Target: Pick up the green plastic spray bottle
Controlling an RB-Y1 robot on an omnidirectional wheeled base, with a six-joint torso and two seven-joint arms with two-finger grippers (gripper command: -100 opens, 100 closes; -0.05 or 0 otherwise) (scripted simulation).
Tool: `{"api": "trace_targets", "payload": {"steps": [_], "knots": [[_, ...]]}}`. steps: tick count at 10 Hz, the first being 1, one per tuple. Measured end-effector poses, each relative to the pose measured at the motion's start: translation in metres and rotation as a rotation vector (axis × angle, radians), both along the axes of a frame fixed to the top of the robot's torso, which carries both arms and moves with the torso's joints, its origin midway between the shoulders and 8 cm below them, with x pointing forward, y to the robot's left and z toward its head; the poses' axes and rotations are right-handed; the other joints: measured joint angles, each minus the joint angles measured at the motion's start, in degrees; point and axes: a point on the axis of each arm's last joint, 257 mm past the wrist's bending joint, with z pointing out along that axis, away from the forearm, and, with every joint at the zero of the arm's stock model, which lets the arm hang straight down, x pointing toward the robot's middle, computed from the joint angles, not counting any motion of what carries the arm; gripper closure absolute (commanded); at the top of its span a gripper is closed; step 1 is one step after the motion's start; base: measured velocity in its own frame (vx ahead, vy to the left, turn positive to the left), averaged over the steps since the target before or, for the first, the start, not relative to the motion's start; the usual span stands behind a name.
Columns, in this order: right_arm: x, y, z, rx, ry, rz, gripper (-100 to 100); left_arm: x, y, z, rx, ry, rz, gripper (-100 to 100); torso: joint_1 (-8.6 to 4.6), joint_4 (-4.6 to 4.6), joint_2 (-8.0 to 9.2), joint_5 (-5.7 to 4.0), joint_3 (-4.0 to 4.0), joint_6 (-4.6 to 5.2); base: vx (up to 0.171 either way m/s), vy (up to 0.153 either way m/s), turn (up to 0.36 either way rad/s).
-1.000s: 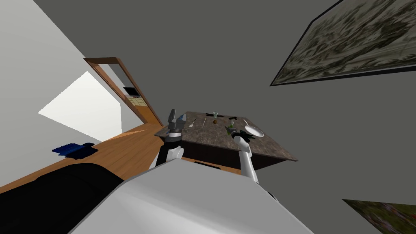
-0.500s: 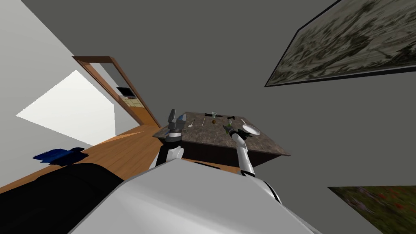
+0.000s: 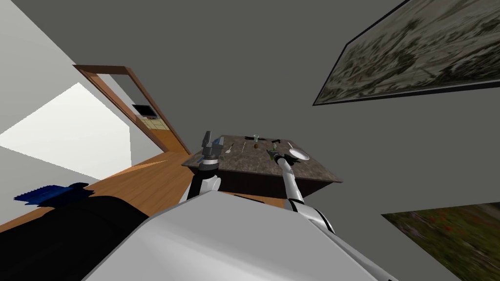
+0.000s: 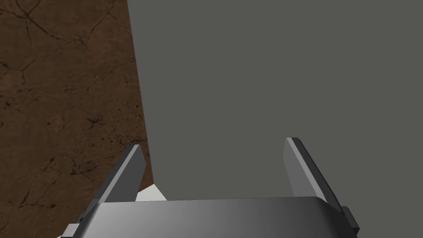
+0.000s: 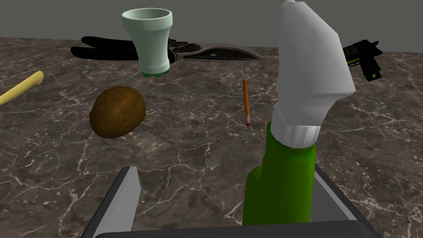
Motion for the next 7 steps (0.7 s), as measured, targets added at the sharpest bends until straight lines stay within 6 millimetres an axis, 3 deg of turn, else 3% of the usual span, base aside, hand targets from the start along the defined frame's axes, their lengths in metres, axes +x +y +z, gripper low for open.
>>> {"api": "trace_targets", "payload": {"steps": [1, 3, 6, 7], "knots": [[0.000, 0.000, -0.009, 0.004, 0.016, 0.003, -100, 0.000, 0.000, 0.000, 0.000, 0.000, 0.000, 0, -0.03, -0.05, -0.05, -0.02, -0.05, -0.01, -0.028, 0.015, -0.214], [0.017, 0.008, 0.010, -0.007, -0.015, 0.017, -100, 0.000, 0.000, 0.000, 0.000, 0.000, 0.000, 0, 0.09, -0.02, 0.02, 0.01, -0.01, -0.03, -0.026, 0.027, -0.052], [0.015, 0.012, -0.010, 0.003, 0.021, 0.029, -100, 0.000, 0.000, 0.000, 0.000, 0.000, 0.000, 0, 0.00, -0.06, -0.08, -0.02, -0.07, -0.01, -0.010, 0.009, -0.066], [0.024, 0.014, 0.001, -0.010, 0.002, 0.029, -100, 0.000, 0.000, 0.000, 0.000, 0.000, 0.000, 0, 0.04, -0.03, -0.02, 0.00, -0.03, 0.02, -0.033, 0.033, -0.137]]}}
